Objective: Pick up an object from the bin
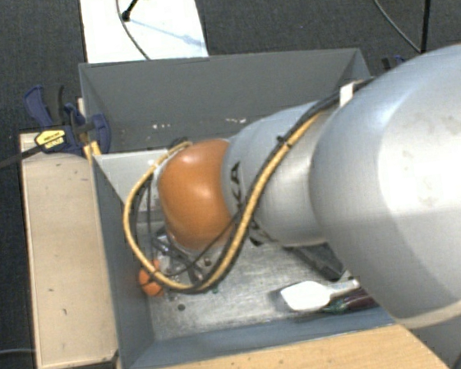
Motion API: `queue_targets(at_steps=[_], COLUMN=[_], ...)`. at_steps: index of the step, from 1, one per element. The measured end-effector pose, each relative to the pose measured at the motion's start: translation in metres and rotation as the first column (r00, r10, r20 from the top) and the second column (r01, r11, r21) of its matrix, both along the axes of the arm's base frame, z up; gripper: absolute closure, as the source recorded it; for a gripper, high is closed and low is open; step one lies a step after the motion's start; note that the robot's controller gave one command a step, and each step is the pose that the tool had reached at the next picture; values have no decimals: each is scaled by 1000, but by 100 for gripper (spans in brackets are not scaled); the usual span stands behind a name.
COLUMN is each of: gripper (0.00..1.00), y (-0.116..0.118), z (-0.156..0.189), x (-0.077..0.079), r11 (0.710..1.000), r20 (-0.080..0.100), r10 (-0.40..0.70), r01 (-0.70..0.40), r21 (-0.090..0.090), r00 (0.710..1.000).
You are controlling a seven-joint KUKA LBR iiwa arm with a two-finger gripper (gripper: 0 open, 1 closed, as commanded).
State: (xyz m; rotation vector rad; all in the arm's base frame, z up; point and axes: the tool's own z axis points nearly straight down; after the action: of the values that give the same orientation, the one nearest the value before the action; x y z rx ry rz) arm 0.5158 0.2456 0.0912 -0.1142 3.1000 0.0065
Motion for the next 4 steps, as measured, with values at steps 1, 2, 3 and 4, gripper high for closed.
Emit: queue_targets(at_steps=[1,2,3,4], gripper=[100,100,100,100], y=[0,-1,-4,-4], z=[-1,3,81,81], x=[-1,-2,-37,-37], r11=[1000,1000,967,968], r20=[-2,-9,-38,-38], r10=[-2,-1,255,252], r01=[2,1,-255,-253], r21=[0,-3,-5,-5], r00=[1000,1000,966,967])
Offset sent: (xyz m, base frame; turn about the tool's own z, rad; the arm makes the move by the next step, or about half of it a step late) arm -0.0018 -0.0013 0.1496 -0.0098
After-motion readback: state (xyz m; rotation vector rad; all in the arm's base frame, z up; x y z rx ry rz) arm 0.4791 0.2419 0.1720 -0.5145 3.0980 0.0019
